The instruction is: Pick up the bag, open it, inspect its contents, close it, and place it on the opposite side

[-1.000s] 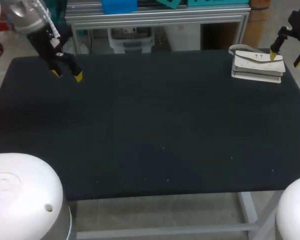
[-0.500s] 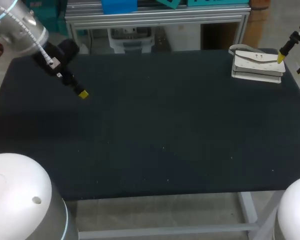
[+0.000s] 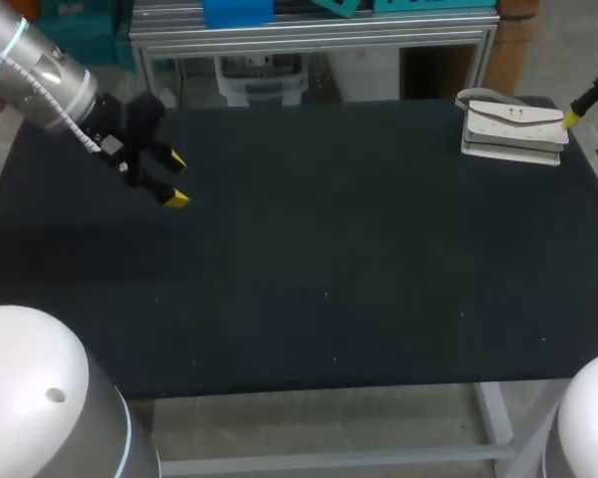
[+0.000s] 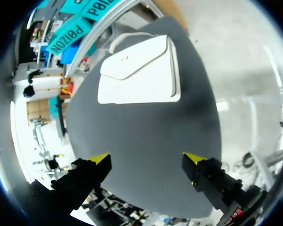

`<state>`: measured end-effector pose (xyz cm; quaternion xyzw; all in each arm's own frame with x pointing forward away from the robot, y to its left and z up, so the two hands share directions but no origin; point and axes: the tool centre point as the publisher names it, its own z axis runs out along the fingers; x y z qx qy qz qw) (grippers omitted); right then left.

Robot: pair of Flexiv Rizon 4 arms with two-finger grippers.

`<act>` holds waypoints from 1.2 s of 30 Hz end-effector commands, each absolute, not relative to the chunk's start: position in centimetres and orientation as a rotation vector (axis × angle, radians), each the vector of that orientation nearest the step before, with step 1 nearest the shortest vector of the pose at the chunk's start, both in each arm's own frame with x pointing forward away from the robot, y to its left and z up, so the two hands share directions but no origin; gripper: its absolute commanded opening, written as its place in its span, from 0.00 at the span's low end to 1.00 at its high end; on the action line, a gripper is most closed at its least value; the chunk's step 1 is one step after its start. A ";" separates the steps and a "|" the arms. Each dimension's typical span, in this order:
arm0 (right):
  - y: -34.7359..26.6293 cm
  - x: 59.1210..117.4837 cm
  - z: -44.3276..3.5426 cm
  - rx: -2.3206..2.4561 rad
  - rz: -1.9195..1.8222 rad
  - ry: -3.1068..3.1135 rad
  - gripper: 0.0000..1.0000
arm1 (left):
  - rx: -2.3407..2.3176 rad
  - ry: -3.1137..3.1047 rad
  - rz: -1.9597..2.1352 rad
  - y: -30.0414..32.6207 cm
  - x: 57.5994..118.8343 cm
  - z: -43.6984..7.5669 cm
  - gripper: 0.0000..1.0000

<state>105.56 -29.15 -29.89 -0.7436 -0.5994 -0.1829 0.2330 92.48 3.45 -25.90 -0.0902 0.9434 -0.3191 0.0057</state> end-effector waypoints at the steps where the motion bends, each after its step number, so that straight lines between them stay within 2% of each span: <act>1: -29.9 106.4 -30.6 -2.014 -0.595 -1.601 1.00 | -0.220 2.934 -1.096 3.1 93.3 -26.6 1.00; 19: -31.3 112.2 -33.8 -2.131 -0.800 -1.581 1.00 | -0.016 2.949 -1.131 2.0 94.4 -27.7 1.00; 25: -31.5 113.4 -33.9 -2.140 -0.833 -1.575 1.00 | -0.101 2.920 -1.096 1.4 95.1 -28.6 1.00; 31: -31.3 114.6 -34.6 -2.143 -0.857 -1.558 0.86 | -0.107 2.930 -1.096 1.4 95.2 -28.7 1.00; 32: -31.2 115.0 -34.8 -2.145 -0.860 -1.554 0.78 | -0.107 2.930 -1.096 1.4 95.2 -28.7 1.00; 34: -30.9 115.5 -35.2 -2.144 -0.863 -1.549 0.70 | -0.107 2.930 -1.096 1.4 95.2 -28.7 1.00; 36: -30.7 116.0 -35.6 -2.142 -0.861 -1.542 0.68 | -0.107 2.930 -1.096 1.4 95.2 -28.7 1.00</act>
